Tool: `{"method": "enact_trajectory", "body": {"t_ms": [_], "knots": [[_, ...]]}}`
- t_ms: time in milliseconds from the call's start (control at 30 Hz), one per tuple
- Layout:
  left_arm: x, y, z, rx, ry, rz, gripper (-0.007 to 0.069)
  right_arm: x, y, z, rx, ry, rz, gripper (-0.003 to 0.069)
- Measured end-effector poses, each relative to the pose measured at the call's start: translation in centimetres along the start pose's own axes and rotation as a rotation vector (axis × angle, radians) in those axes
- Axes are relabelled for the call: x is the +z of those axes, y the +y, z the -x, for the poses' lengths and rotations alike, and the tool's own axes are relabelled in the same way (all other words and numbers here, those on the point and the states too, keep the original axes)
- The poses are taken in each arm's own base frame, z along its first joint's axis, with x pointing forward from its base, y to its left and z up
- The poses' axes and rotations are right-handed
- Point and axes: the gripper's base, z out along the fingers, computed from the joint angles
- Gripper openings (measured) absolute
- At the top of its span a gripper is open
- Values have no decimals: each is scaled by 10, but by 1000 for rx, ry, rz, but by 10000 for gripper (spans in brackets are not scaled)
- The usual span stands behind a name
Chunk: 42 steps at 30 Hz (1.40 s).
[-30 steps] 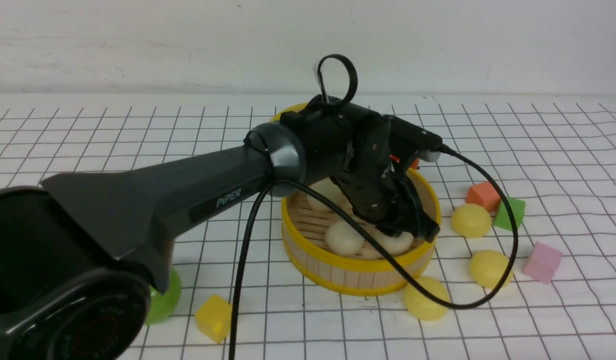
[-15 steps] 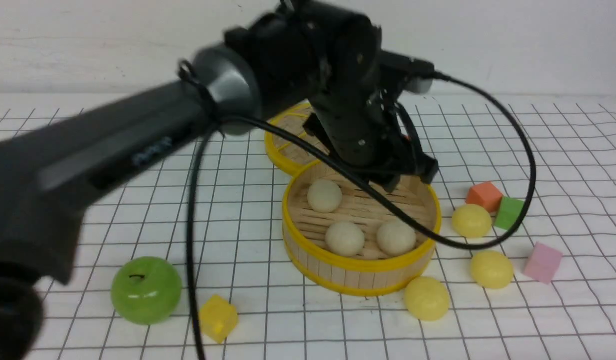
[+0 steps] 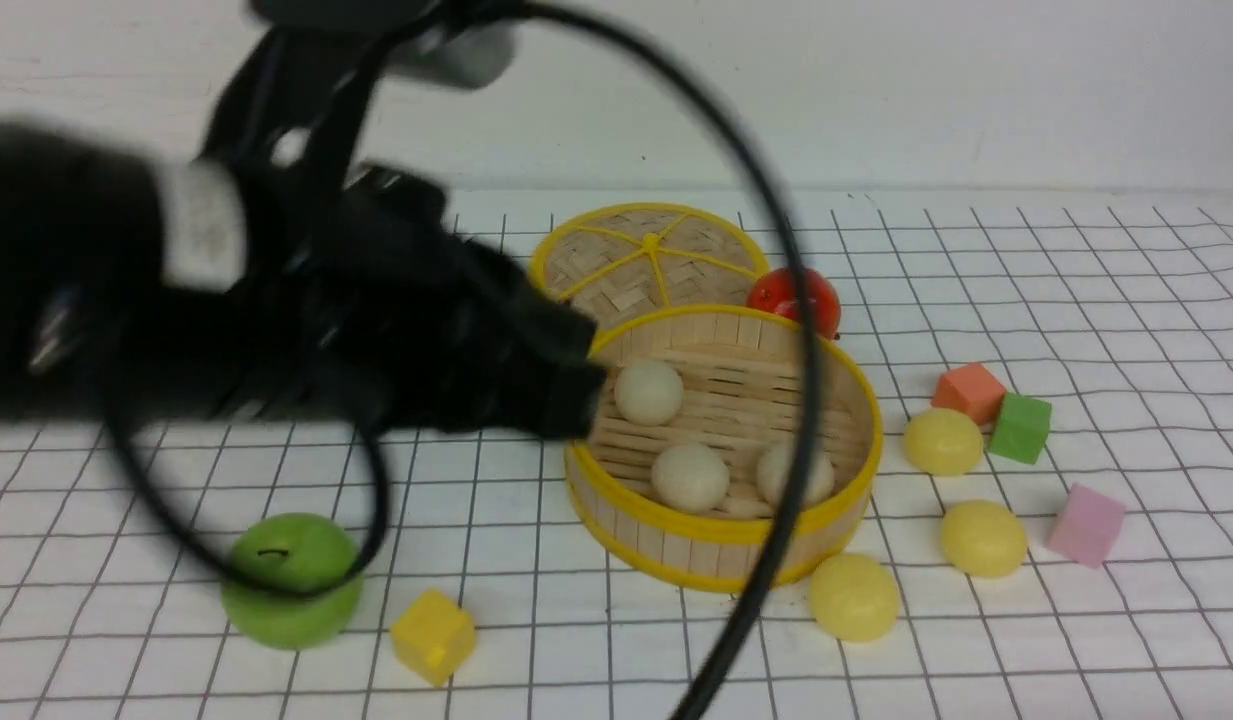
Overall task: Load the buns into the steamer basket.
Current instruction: Use the right arm to grab a steamed stuffed bun
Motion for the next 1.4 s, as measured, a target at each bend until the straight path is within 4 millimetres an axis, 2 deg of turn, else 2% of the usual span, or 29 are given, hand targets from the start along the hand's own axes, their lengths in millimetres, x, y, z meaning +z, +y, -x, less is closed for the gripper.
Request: {"method": "enact_trajectory", "body": {"t_ms": [33,133,200,233,267,300,333,433,533,633,800,867,900,933,1033,1067,1100,1167,1200,1233,1267,1300,1333,1400], "knots": [[0,2,-7,-3,-3,1,-13,0,0,0,0,0,0,239],[-35,12,-60,-11,-167,-9,-13,0,0,0,-1,0,0,239],[-40,16,-77,-23,-201,-10,-13,0,0,0,-5,-1,-2,239],[-50,20,-100,-52,-257,-17,-13,0,-1,1,-11,-14,-7,239],[-55,22,-111,-71,-276,-22,-13,0,-1,2,-10,-25,-8,239],[-56,22,-110,-72,-284,-24,-13,0,-1,2,-8,-27,-8,239],[-60,25,-126,-100,-296,-29,-13,1,-1,4,38,-69,-5,239],[-65,27,-139,-116,-313,-36,-13,0,0,14,236,-170,25,239],[-65,28,-143,-123,-306,-36,-13,-2,0,22,483,-256,65,239],[-65,28,-144,-123,-300,-35,-13,-3,0,26,605,-280,94,239],[-65,28,-145,-124,-290,-34,-13,-14,17,55,577,-127,188,204],[-64,28,-149,-125,-251,-29,-13,-11,29,86,435,100,214,150],[-64,28,-149,-125,-247,-29,-13,-11,30,88,434,118,217,145],[-63,28,-150,-126,-235,-27,-13,-7,32,97,373,188,220,125],[-63,29,-154,-125,-187,-22,-13,28,33,130,212,472,202,29],[-63,29,-154,-125,-187,-22,-13,30,33,131,203,485,198,21],[-62,29,-155,-125,-175,-20,-13,52,31,142,180,590,189,1],[-62,29,-156,-125,-172,-20,-13,65,31,145,175,644,186,0],[-62,29,-156,-126,-171,-20,-13,85,33,146,163,727,195,0],[-62,29,-156,-126,-171,-20,-13,88,33,146,164,733,194,0],[-62,29,-156,-126,-170,-20,-13,108,41,146,129,797,219,0],[-62,29,-156,-126,-170,-20,-13,119,49,145,105,829,237,0],[-62,29,-156,-126,-170,-20,-13,118,50,145,100,831,241,0],[-62,29,-156,-126,-169,-19,-13,141,73,141,31,901,266,1]]}}
